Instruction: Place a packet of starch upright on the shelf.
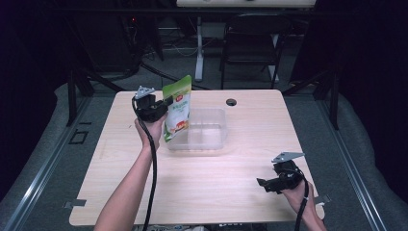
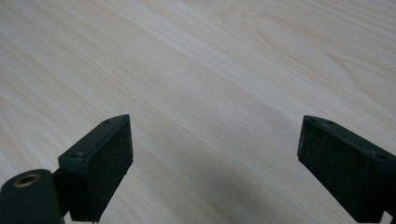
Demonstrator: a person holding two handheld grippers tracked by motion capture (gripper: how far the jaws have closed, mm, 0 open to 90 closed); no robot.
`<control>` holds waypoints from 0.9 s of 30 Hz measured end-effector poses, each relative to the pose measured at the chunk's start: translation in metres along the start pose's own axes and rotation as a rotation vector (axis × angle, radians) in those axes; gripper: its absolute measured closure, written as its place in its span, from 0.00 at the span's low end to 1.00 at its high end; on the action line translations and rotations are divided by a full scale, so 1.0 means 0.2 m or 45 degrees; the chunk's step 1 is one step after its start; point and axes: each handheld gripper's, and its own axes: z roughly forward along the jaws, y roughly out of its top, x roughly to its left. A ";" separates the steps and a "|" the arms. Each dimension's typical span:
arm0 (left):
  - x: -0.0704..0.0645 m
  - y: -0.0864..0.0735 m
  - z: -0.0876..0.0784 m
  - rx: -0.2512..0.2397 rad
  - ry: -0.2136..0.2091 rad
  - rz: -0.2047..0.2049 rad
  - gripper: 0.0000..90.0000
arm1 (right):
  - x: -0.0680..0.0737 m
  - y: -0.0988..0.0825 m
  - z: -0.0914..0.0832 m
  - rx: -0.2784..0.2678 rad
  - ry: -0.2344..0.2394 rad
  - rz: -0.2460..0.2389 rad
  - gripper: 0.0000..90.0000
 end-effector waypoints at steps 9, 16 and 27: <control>0.03 -0.07 0.04 0.047 0.024 -0.005 1.00 | 0.00 0.00 0.00 0.004 0.001 -0.003 0.11; 0.03 -0.04 0.04 0.096 0.041 0.065 0.92 | 0.00 0.00 0.00 0.011 0.004 -0.006 0.11; 0.03 0.03 0.13 0.298 0.118 0.173 0.50 | 0.00 0.00 0.01 0.016 0.000 -0.009 0.11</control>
